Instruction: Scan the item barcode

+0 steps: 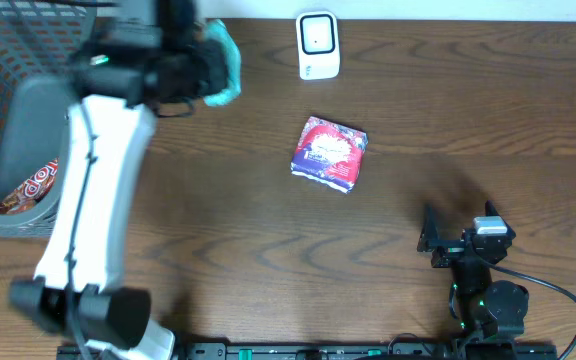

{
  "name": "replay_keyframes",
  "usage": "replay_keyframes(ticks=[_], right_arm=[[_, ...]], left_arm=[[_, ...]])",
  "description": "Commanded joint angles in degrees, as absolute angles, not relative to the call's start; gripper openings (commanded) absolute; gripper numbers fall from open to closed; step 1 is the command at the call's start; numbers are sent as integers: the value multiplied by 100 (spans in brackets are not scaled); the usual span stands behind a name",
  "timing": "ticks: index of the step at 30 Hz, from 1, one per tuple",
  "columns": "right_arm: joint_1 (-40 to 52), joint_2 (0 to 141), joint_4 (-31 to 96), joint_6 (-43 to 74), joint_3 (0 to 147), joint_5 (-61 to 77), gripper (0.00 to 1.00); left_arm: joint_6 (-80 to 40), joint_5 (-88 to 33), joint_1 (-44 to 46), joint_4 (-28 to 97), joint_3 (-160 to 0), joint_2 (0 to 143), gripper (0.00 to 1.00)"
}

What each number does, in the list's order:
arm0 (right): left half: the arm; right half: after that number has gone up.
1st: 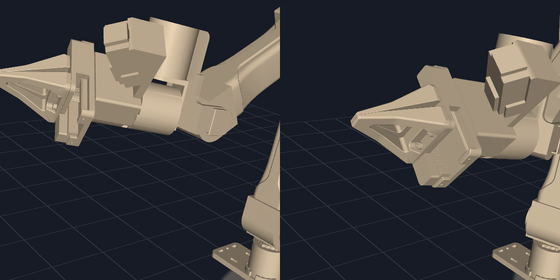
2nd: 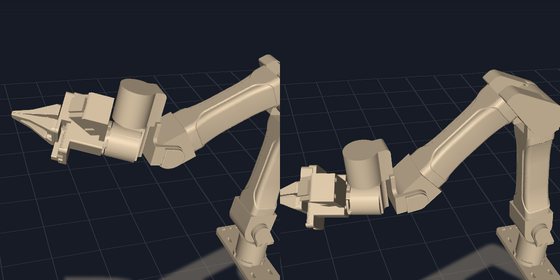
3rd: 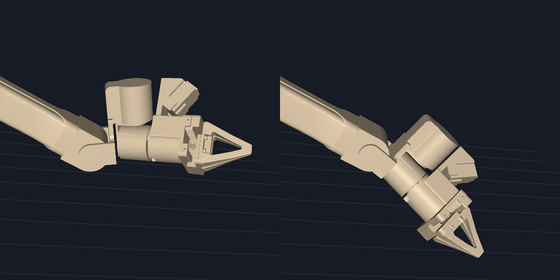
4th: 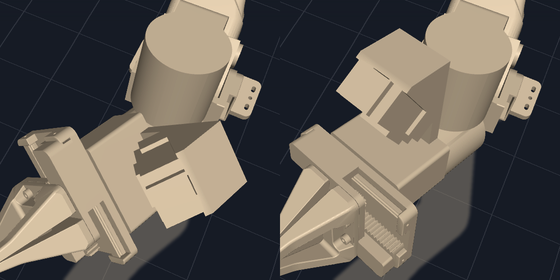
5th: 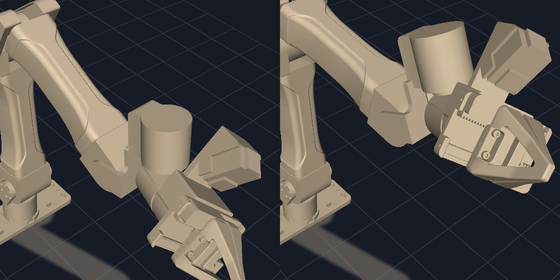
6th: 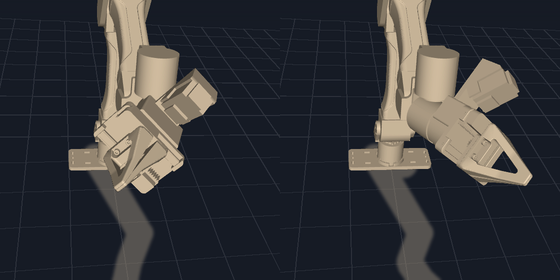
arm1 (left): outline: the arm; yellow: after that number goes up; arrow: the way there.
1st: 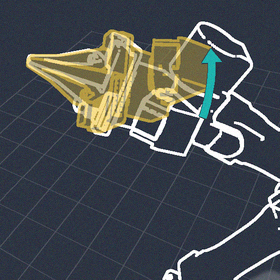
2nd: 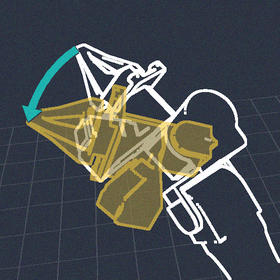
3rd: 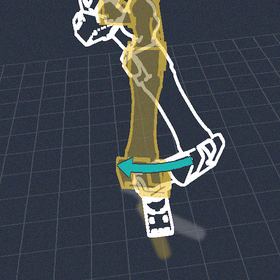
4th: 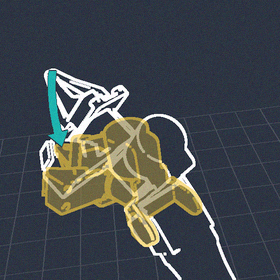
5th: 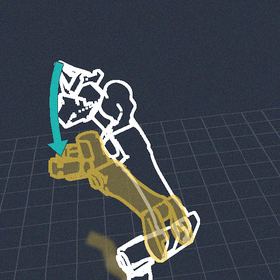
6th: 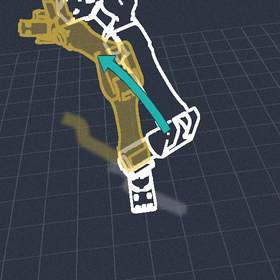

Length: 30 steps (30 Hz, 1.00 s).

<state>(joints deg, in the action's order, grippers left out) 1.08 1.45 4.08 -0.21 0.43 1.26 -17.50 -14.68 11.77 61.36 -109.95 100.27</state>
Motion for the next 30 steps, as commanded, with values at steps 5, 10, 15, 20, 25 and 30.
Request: replay_keyframes(ticks=[5,10,15,20,25,30], right_arm=[[84,126,432,58,34,97,99],[84,126,432,60,34,97,99],[84,126,432,60,34,97,99],[84,126,432,58,34,97,99],[84,126,432,58,34,97,99],[84,126,432,58,34,97,99]], left_arm=[[-1503,-784,1782,6556,-10993,11297,7],[-1503,-786,1973,6571,-10993,12031,7],[-1507,-790,2080,6657,-10993,12519,7],[-1507,-788,2265,6766,-10993,12733,7],[-1549,-788,2558,6746,-10960,12851,7],[-1835,-784,2683,6646,-10720,12851,7]])
